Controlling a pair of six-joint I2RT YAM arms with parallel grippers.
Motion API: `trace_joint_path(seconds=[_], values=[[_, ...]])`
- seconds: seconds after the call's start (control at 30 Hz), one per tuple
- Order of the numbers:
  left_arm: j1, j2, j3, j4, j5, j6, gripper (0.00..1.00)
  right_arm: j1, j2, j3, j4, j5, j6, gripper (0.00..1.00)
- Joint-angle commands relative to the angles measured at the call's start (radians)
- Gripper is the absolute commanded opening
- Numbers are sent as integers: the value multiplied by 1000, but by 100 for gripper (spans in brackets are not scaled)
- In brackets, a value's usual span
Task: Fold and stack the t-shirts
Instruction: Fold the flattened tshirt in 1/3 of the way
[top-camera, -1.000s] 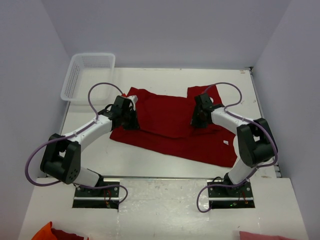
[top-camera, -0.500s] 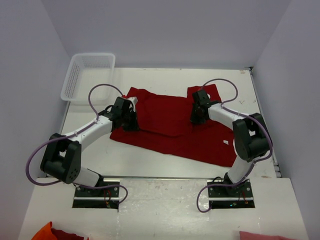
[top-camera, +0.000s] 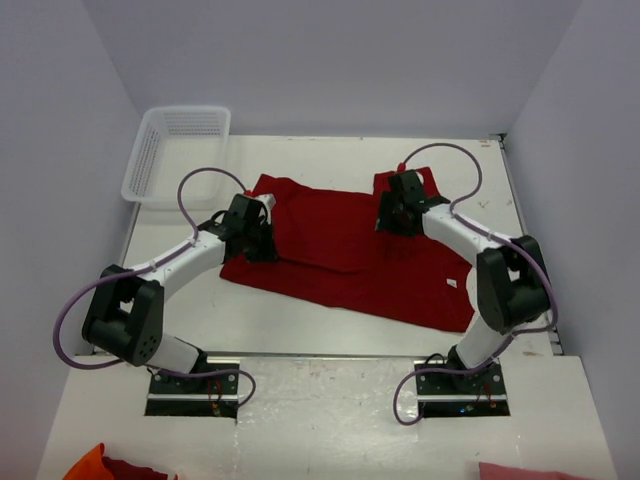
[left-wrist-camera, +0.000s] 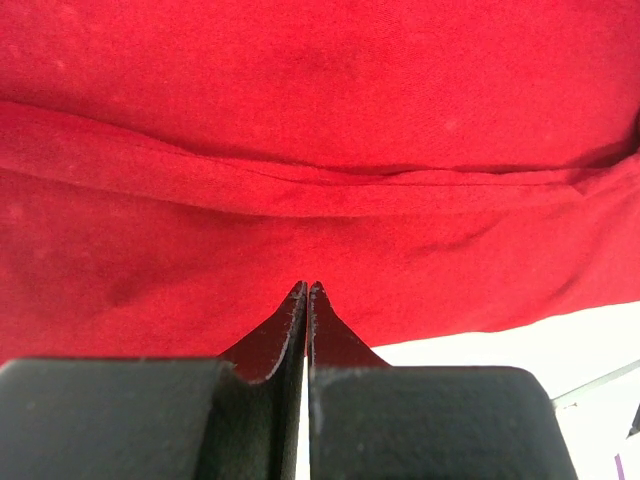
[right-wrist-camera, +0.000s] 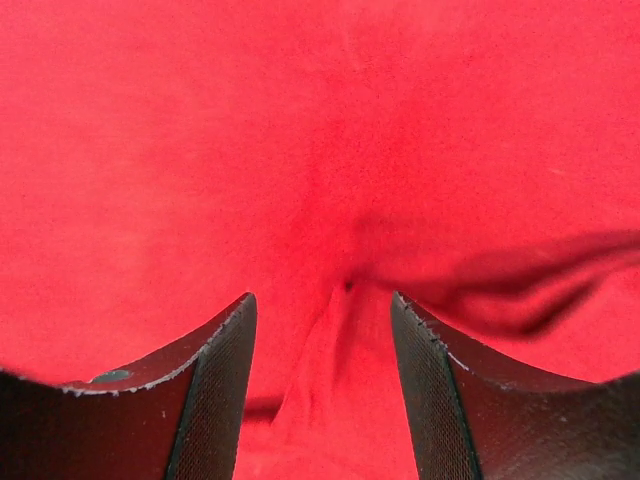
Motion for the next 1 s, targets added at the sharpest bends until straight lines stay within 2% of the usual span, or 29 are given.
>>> trace_joint_path(seconds=[0.0, 0.1, 0.17, 0.23, 0.27, 0.3, 0.33, 0.47, 0.97], values=[[-5, -10, 19, 8, -27, 30, 0, 4, -207, -37, -13, 51, -13, 58], [-5, 14, 29, 20, 2, 21, 0, 3, -354, -107, -29, 19, 4, 57], [-8, 43, 24, 70, 113, 18, 0, 3, -423, -143, -37, 12, 15, 54], [-17, 63, 13, 121, 230, 0, 0, 3, -514, -187, -43, -4, 18, 48], [-31, 91, 13, 164, 265, -8, 0, 4, -541, -198, -46, -14, 19, 34], [-40, 105, 15, 184, 299, -22, 0, 4, -563, -222, -48, -24, 21, 28], [-49, 119, 18, 204, 354, -33, 0, 4, -600, -233, -48, -34, 24, 23], [-102, 175, 47, 261, 395, -68, 0, 6, -654, -270, -72, -33, 30, 15], [-112, 340, 157, 284, 379, -80, 0, 4, -807, -318, -129, -4, 24, 13]])
